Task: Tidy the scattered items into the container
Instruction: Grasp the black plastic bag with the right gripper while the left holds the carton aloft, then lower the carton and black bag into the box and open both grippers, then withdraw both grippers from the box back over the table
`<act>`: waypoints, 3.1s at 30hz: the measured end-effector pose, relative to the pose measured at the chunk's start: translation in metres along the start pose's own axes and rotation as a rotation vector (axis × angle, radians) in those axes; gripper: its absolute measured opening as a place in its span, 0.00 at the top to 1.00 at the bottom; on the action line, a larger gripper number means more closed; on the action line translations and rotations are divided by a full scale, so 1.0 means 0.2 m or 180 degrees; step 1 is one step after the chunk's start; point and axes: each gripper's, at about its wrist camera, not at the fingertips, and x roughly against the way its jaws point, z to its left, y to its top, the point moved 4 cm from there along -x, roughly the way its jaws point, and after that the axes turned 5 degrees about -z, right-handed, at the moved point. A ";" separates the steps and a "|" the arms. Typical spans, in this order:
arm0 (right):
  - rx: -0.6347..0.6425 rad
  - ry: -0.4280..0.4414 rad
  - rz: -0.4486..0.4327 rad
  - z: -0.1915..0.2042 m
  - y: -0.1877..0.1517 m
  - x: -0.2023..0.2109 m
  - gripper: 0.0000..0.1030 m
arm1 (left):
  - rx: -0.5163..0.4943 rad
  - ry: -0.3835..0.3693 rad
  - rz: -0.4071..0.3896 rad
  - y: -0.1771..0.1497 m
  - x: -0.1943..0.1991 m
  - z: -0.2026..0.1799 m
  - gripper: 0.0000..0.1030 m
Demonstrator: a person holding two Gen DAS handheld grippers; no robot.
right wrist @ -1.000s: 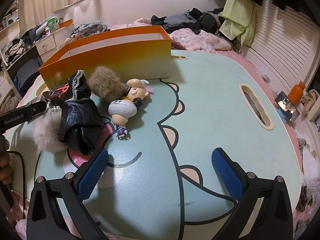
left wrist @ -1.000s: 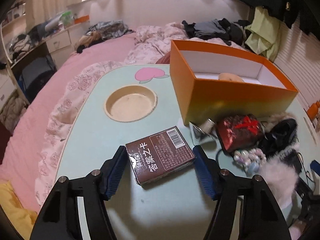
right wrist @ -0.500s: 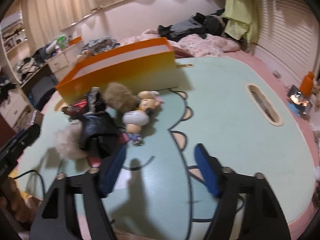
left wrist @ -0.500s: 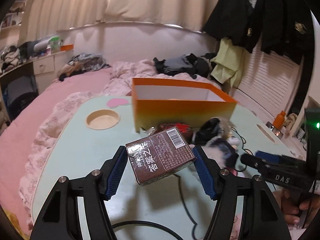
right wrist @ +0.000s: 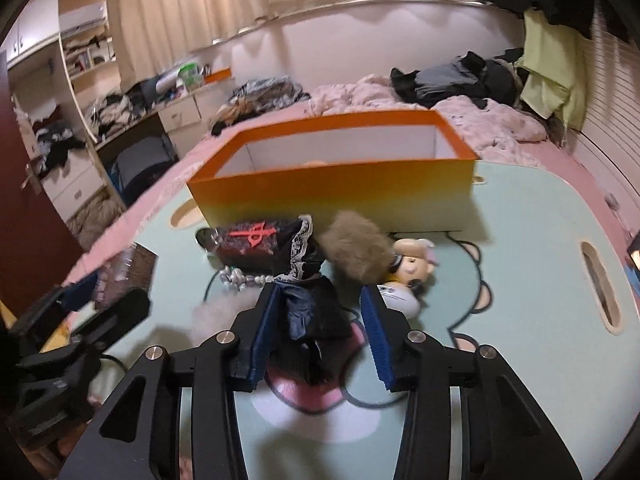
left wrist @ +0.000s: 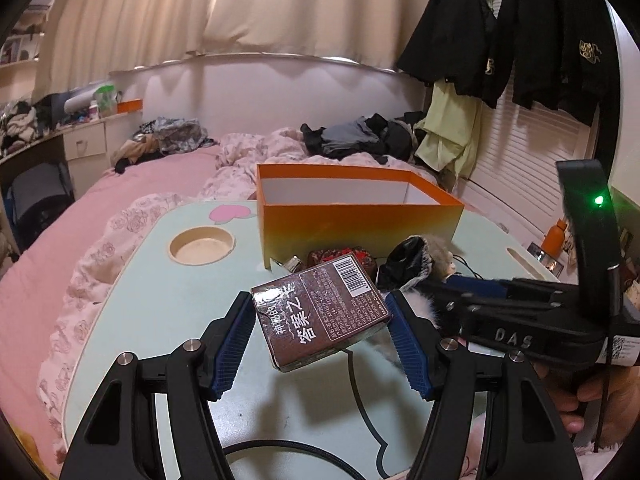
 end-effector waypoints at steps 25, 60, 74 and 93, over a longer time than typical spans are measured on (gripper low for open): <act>-0.0133 0.0249 -0.0648 -0.04 0.04 0.21 0.75 | 0.0050 0.0025 -0.0040 0.01 -0.01 0.04 0.36; -0.0572 -0.0131 -0.0422 -0.31 0.60 -0.11 0.39 | 0.0069 0.0053 0.0176 0.59 -0.60 0.07 0.15; -0.0558 -0.0173 -0.0382 -0.28 0.26 0.30 0.39 | 0.0313 -0.0003 0.0479 0.21 -0.19 0.18 0.04; -0.0213 -0.1090 0.0359 -0.25 -0.18 0.11 0.14 | -0.0111 0.0510 0.0877 -0.17 -0.23 0.11 0.00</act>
